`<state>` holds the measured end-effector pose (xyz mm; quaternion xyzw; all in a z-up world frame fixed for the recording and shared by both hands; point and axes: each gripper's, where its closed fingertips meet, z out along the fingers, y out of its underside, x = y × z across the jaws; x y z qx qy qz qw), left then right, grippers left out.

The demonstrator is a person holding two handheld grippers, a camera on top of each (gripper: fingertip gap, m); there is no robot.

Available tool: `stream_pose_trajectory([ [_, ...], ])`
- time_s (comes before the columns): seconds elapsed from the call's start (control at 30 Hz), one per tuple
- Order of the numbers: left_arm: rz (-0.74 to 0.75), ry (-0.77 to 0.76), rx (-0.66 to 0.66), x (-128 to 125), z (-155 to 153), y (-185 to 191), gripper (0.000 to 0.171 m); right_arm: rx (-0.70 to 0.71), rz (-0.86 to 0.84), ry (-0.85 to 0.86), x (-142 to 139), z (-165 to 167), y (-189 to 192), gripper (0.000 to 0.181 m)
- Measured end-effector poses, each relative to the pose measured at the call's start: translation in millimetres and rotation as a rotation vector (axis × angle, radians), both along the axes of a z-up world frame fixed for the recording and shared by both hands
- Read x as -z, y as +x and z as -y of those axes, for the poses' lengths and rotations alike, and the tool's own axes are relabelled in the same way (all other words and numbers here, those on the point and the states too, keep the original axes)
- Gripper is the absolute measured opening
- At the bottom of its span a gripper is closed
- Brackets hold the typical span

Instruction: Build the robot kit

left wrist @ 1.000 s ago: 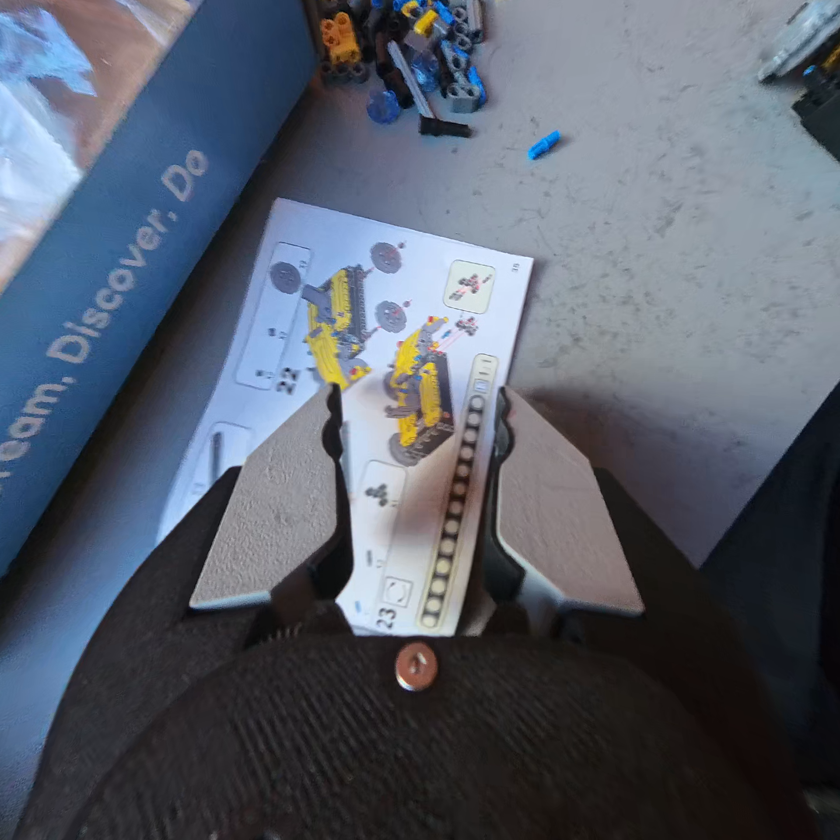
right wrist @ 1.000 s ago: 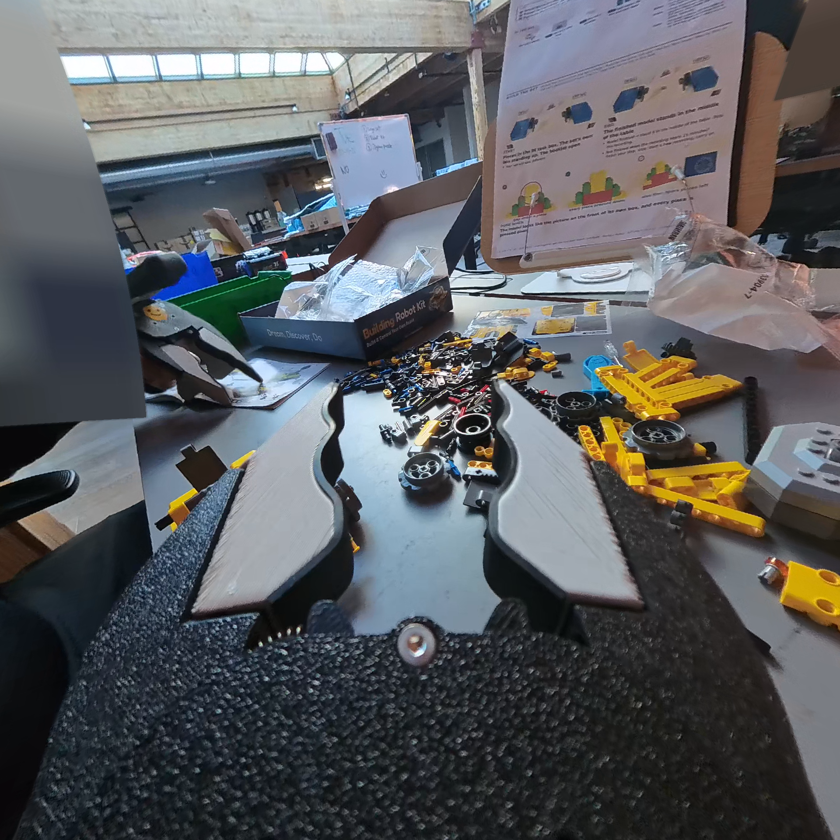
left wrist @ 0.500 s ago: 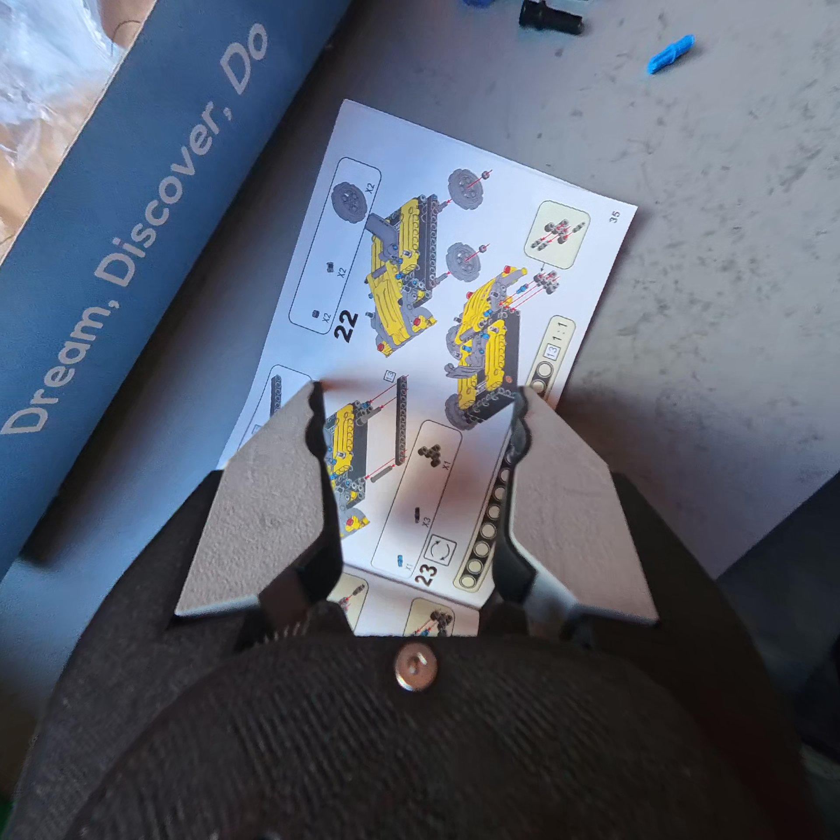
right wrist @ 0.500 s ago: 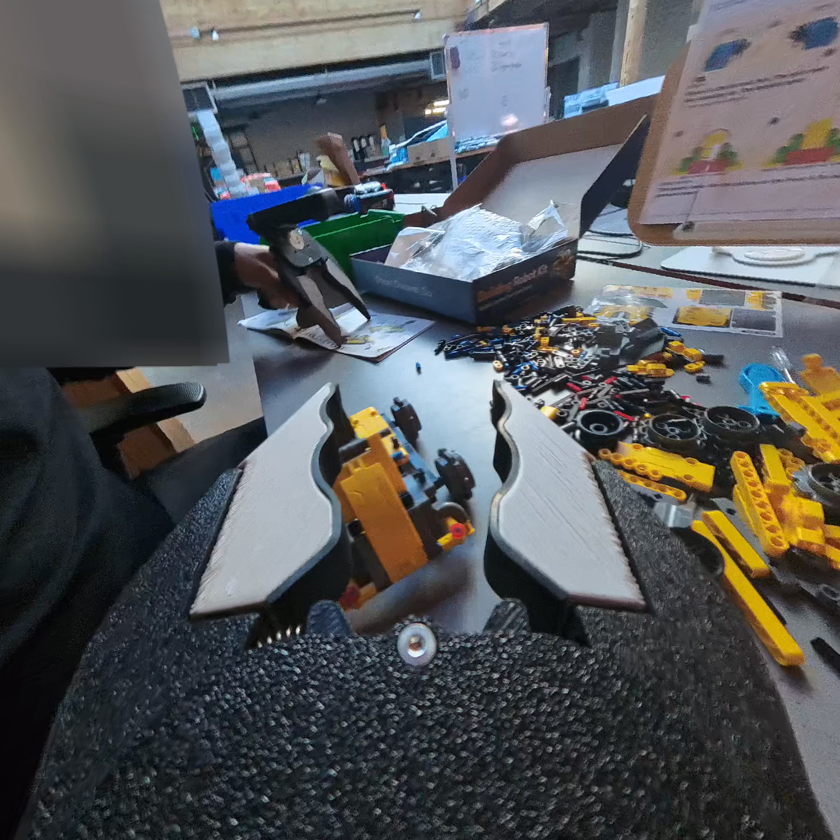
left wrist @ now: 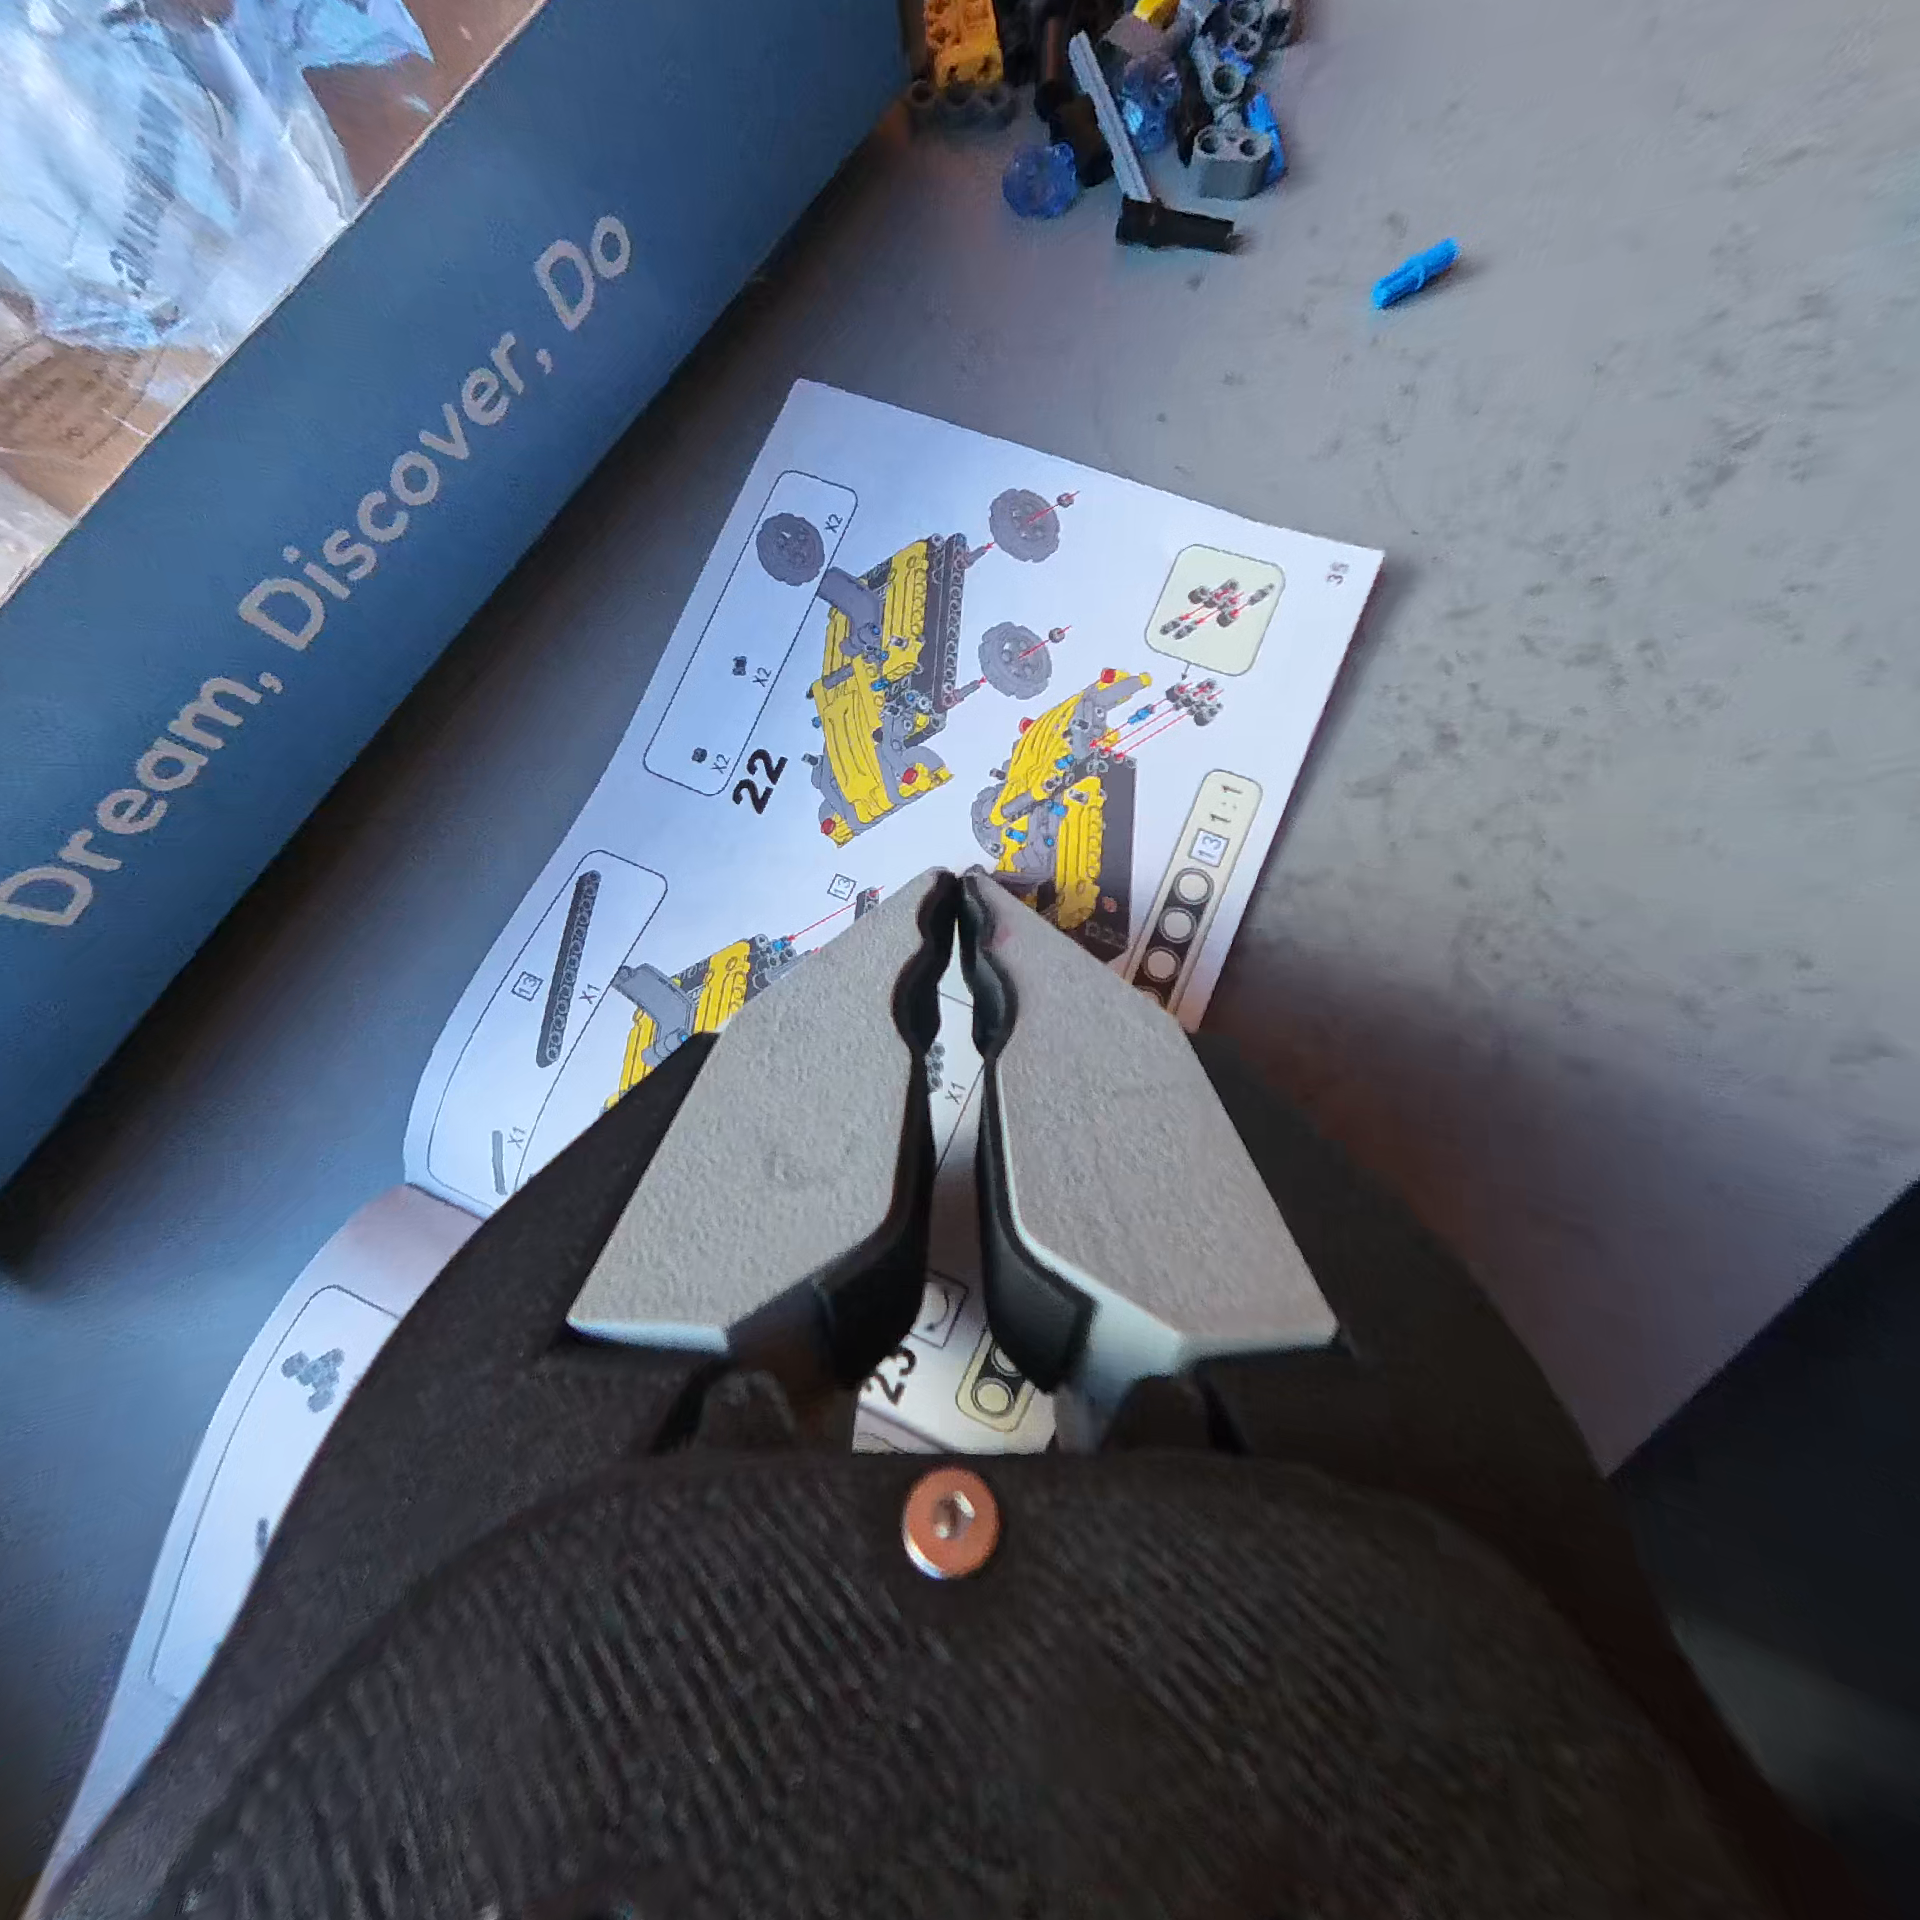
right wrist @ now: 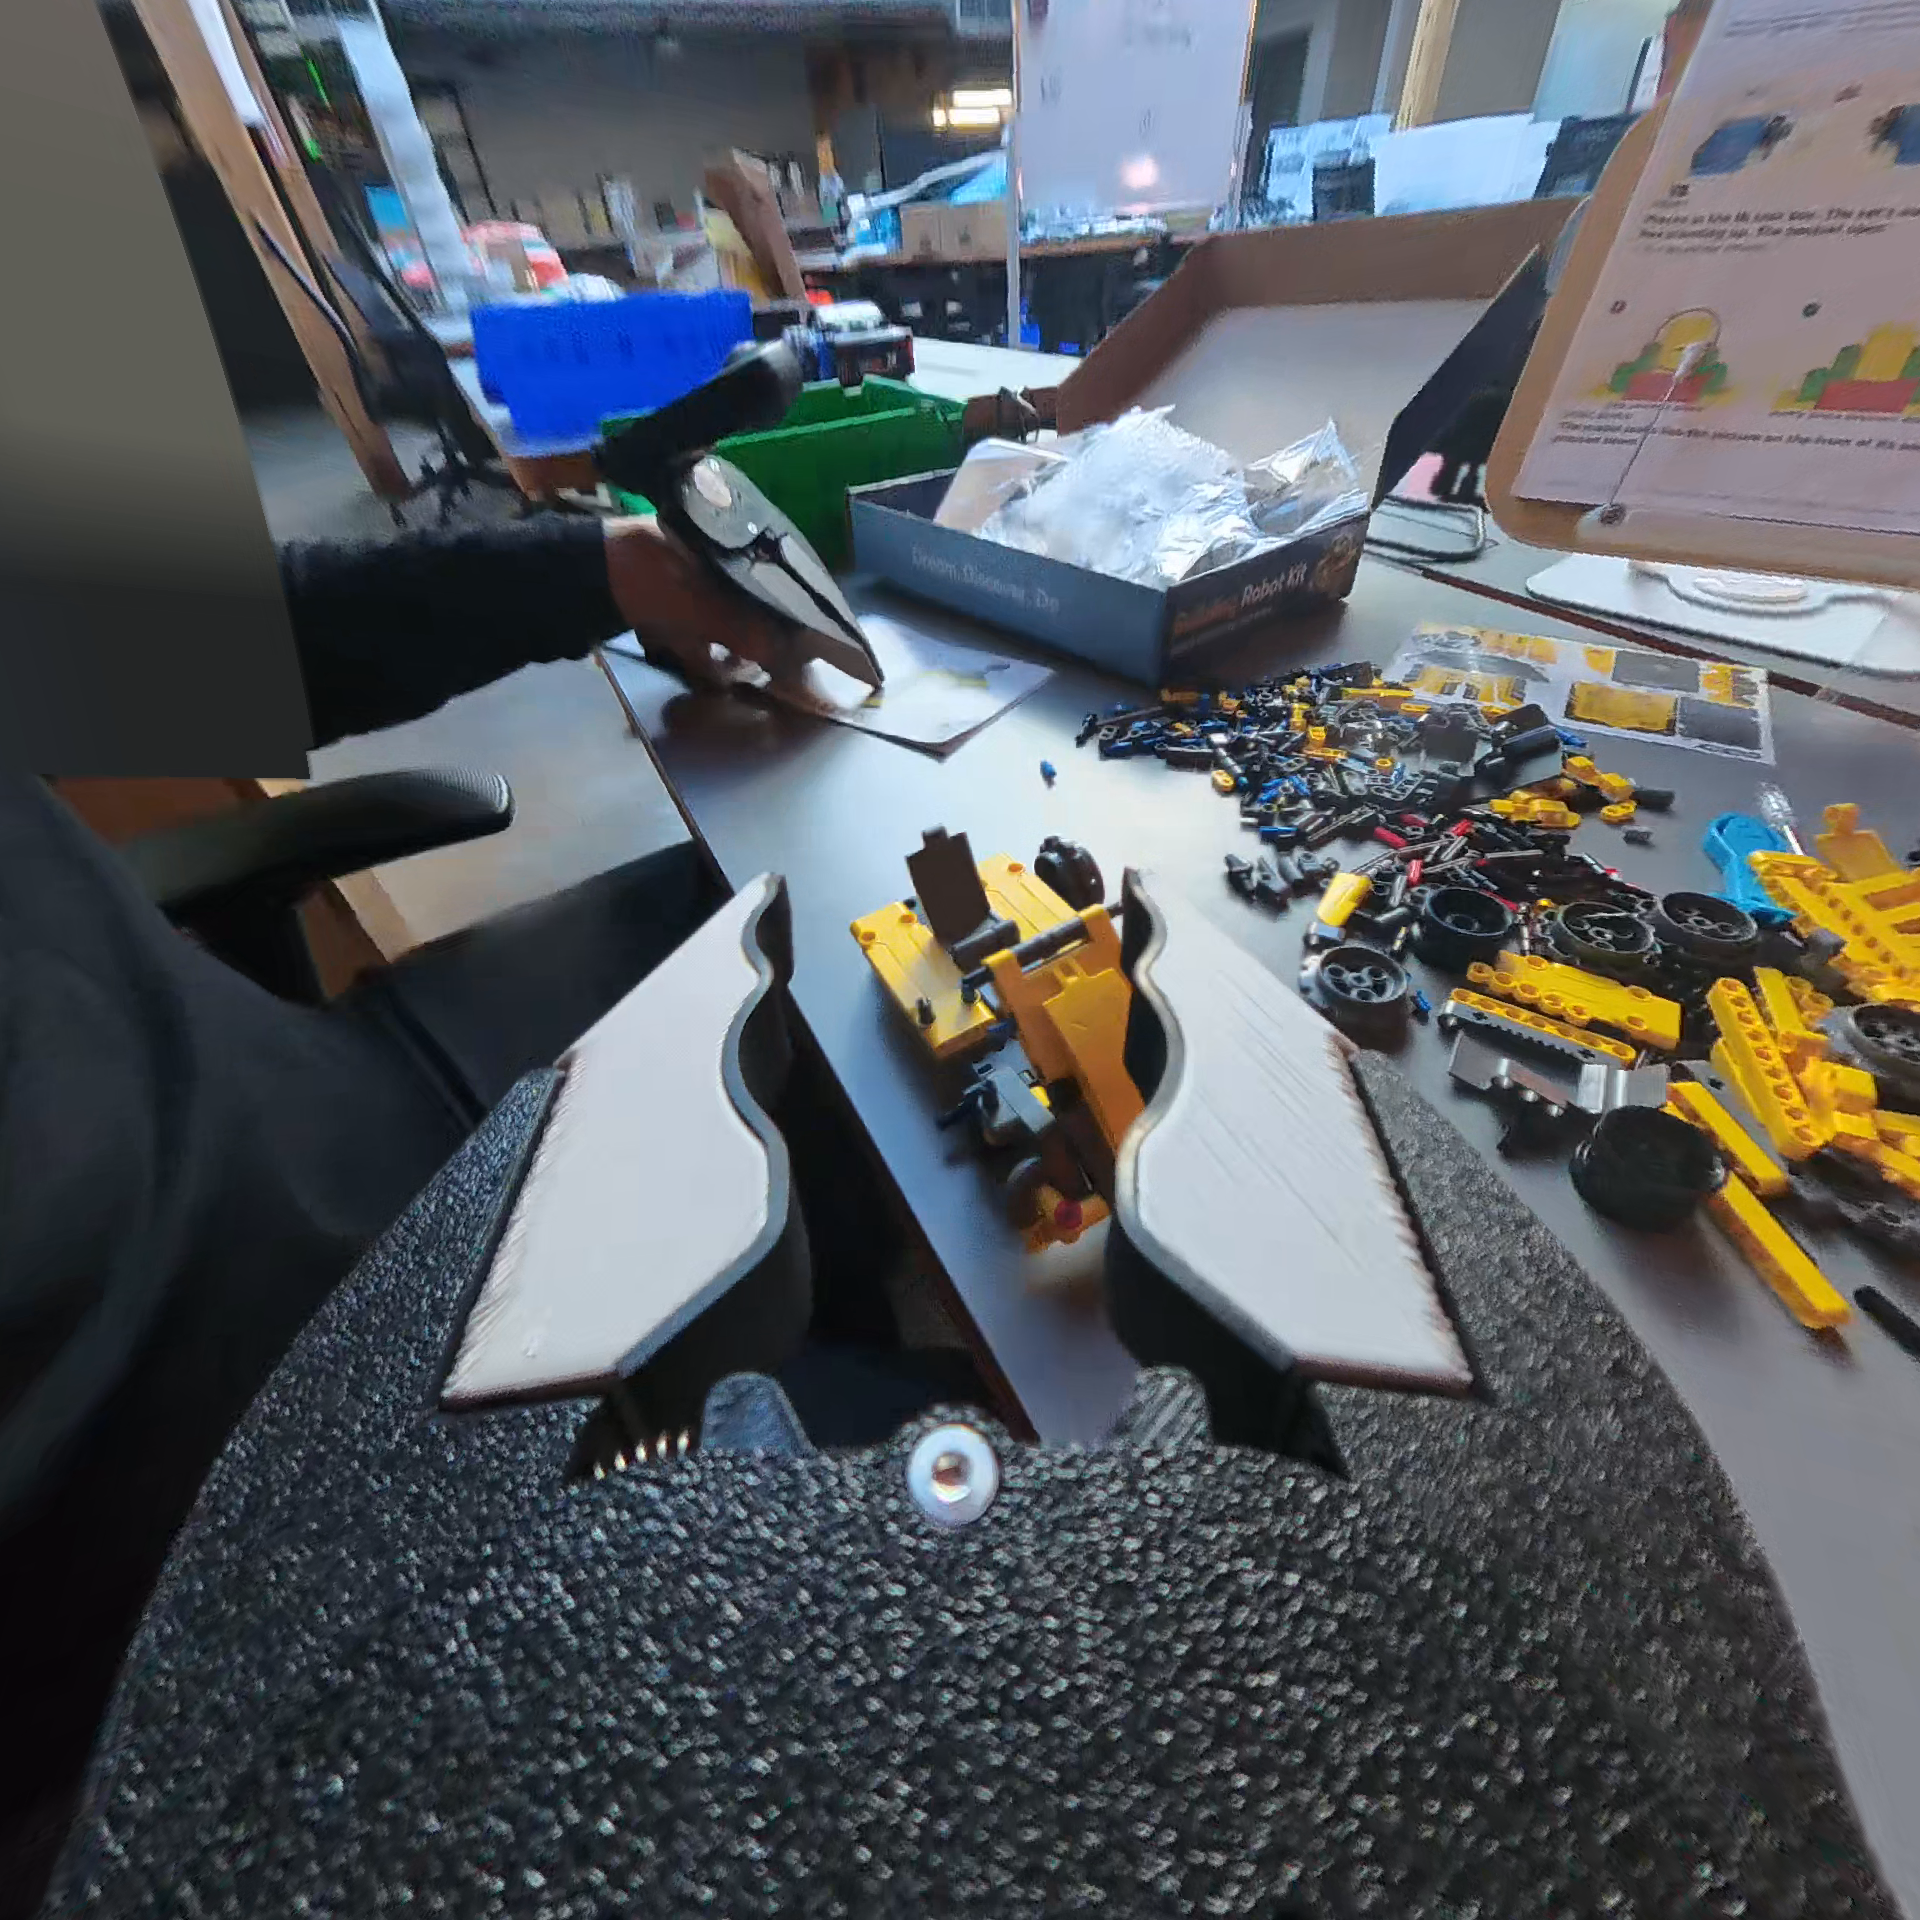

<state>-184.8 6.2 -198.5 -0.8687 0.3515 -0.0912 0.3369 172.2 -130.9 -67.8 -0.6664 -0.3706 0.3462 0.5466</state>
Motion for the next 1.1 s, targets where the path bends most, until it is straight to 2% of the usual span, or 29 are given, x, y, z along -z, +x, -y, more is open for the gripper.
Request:
stream_pose_trajectory([
  [0.13, 0.021, -0.099, 0.052, -1, 19, 3, 0.000, -0.051, 0.077, -0.040, -7, 8, -30, 0.064],
  [0.2, 0.038, -0.158, 0.034, -1, 29, 0, 0.000, -0.095, 0.151, -0.073, -6, 7, -55, 0.066],
  [0.27, 0.092, -0.209, 0.040, -6, 42, 3, 0.039, -0.132, 0.258, -0.088, -4, -2, -86, 0.066],
  [0.3, 0.111, -0.195, 0.022, -10, 45, 2, 0.052, -0.157, 0.319, -0.082, -3, -8, -103, 0.066],
  [0.47, 0.057, -0.095, -0.058, -9, 55, -12, 0.080, -0.303, 0.622, -0.004, 13, -59, -192, 0.055],
  [0.6, 0.090, -0.052, -0.117, -14, 65, -21, 0.082, -0.461, 0.820, -0.105, 56, -93, -260, 0.054],
  [0.7, 0.017, -0.037, -0.112, -15, 73, -42, 0.084, -0.530, 1.021, -0.056, 96, -131, -284, 0.053],
  [0.77, 0.022, -0.021, -0.142, -18, 72, -54, 0.082, -0.619, 1.065, -0.072, 112, -143, -295, 0.051],
  [0.83, 0.074, -0.036, -0.145, -19, 77, -55, 0.081, -0.698, 1.090, -0.098, 123, -149, -303, 0.055],
  [0.93, 0.079, -0.042, -0.161, -13, 86, -62, 0.080, -0.757, 1.126, -0.080, 135, -154, -314, 0.071],
  [1.07, 0.075, -0.025, -0.191, -10, 94, -72, 0.078, -0.817, 1.115, -0.073, 136, -156, -323, 0.082],
  [1.1, 0.071, -0.016, -0.206, -10, 94, -76, 0.078, -0.824, 1.122, -0.063, 136, -159, -323, 0.077],
])
